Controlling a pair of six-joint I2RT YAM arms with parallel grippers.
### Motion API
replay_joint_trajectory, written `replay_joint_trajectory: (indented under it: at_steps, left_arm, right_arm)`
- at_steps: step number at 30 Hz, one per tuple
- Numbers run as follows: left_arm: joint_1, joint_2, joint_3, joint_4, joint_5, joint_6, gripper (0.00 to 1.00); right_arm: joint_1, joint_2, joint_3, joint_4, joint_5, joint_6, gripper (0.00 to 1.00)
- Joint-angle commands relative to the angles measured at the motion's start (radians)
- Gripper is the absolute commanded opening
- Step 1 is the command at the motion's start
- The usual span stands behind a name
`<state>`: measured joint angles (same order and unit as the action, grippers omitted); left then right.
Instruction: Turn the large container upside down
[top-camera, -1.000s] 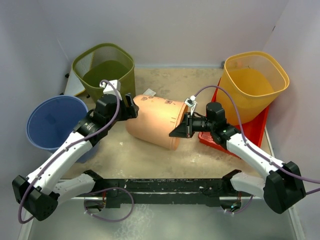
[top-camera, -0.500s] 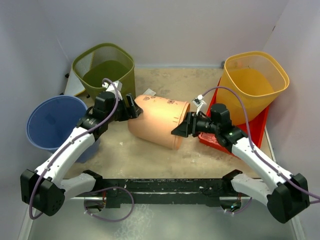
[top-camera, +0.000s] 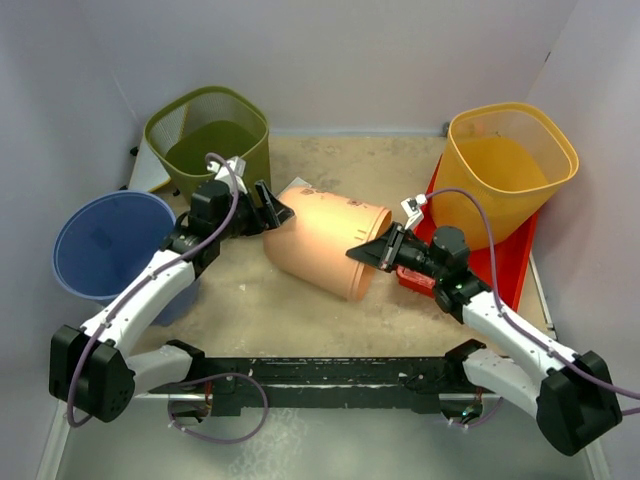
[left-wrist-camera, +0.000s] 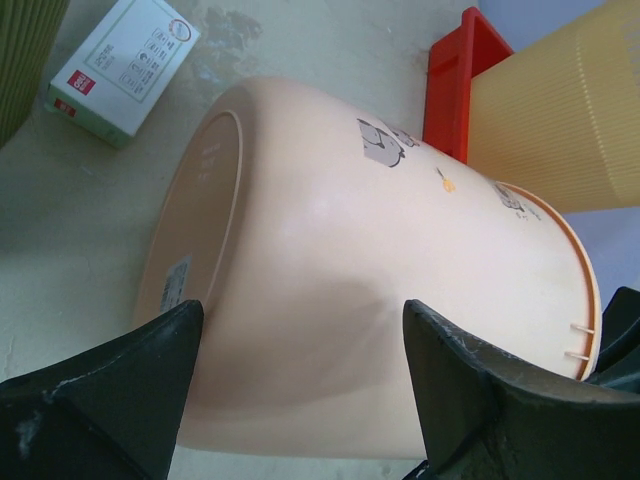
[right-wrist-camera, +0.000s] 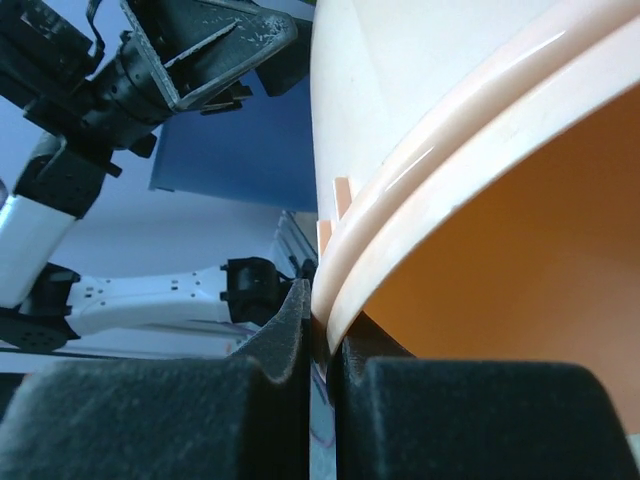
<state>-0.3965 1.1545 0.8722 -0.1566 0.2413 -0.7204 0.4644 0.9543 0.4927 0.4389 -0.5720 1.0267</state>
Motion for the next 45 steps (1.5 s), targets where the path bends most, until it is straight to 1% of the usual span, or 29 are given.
replay_joint_trajectory:
  at_steps: [1,4,7,9,12,14,15,16,17,19,22,25,29,35,45]
  left_arm:
    - [-0.014,-0.005,0.063,0.158,0.206,-0.095,0.76]
    - [-0.014,-0.012,0.102,0.150,0.223,-0.094,0.76]
    - [-0.013,-0.024,0.148,0.098,0.218,-0.070,0.76]
    - [-0.014,-0.031,0.184,0.052,0.202,-0.043,0.76]
    - [-0.013,-0.033,0.222,0.027,0.202,-0.026,0.76]
    - [-0.014,-0.029,0.236,0.027,0.211,-0.029,0.76]
    - [-0.014,-0.028,0.243,0.028,0.214,-0.030,0.76]
    - [-0.014,-0.027,0.247,0.030,0.218,-0.033,0.76]
    - [-0.014,-0.027,0.254,0.032,0.220,-0.034,0.76]
    - [-0.014,-0.027,0.264,0.032,0.223,-0.034,0.76]
    - [-0.014,-0.030,0.276,0.034,0.229,-0.040,0.76]
    - [-0.014,-0.030,0.277,0.056,0.239,-0.054,0.76]
    - [-0.014,-0.018,0.277,0.081,0.258,-0.068,0.76]
    - [-0.013,-0.008,0.277,0.108,0.272,-0.080,0.76]
    - [-0.014,-0.004,0.309,0.075,0.259,-0.048,0.77]
  right_arm:
    - [-0.002,0.062,-0.053,0.263,0.026,0.124,0.00]
    - [-0.001,0.121,-0.094,0.440,0.001,0.188,0.00]
    - [0.007,0.190,-0.125,0.638,-0.007,0.248,0.00]
    - [0.026,0.243,-0.124,0.737,-0.007,0.269,0.00]
    - [0.075,0.343,-0.097,0.892,-0.001,0.296,0.00]
    - [0.099,0.431,-0.081,1.041,0.012,0.339,0.00]
    - [0.108,0.488,-0.075,1.169,0.023,0.377,0.00]
    - [0.117,0.574,-0.063,1.268,0.030,0.418,0.00]
    - [0.128,0.641,-0.048,1.328,0.024,0.457,0.00]
    - [0.153,0.720,-0.006,1.334,0.008,0.477,0.00]
    - [0.195,0.762,0.007,1.338,0.038,0.452,0.00]
    - [0.200,0.801,-0.003,1.337,0.055,0.458,0.00]
    - [0.201,0.849,-0.057,1.336,0.070,0.470,0.00]
    - [0.200,0.859,-0.181,1.333,0.103,0.449,0.00]
    - [0.196,0.856,-0.321,1.332,0.134,0.439,0.00]
